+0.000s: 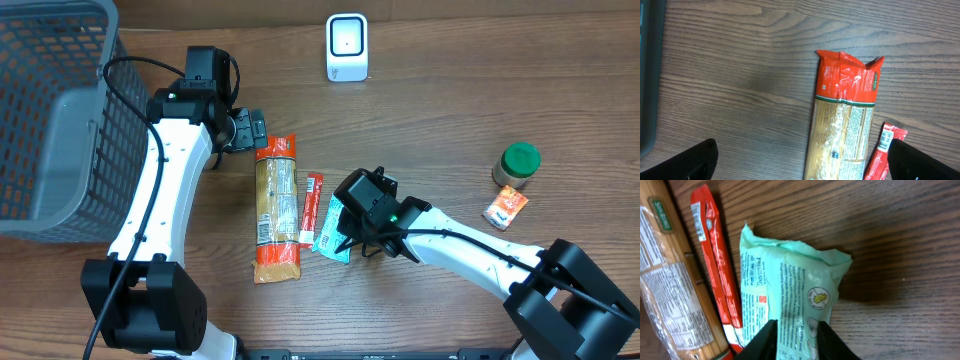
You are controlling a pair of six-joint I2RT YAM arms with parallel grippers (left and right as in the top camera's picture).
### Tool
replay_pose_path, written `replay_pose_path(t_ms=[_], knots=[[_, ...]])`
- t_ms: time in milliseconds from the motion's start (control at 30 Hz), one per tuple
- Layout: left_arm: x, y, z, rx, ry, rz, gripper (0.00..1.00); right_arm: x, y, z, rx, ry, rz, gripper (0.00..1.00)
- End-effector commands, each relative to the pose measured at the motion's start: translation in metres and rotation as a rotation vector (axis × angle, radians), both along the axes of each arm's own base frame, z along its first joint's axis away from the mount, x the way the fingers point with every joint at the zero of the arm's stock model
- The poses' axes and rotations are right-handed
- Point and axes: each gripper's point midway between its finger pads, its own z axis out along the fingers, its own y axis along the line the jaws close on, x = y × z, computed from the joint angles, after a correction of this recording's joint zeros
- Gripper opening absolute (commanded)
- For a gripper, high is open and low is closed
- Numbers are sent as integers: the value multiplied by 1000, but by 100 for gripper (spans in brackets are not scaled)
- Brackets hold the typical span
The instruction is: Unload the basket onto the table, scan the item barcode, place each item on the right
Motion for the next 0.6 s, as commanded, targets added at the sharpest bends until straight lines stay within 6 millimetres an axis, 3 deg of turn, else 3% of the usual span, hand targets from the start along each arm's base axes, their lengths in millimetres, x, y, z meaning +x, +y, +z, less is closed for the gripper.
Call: replay_pose_path(t_ms=[0,267,367,400,567], knots=[[3,1,10,7,-27,-2,100,2,-7,-5,-23,-2,-51,26],[3,1,10,7,-27,-2,100,-1,-7,-26,-19,63,-129,32],[3,1,10,7,-27,-2,100,-2,-6,-26,-14,68,-125,7],[3,1,10,7,-27,-2,100,-3,-5,-26,-11,72,-121,4],[3,1,10,7,-27,-2,100,3,-25,-19,-32,88,-165,4]])
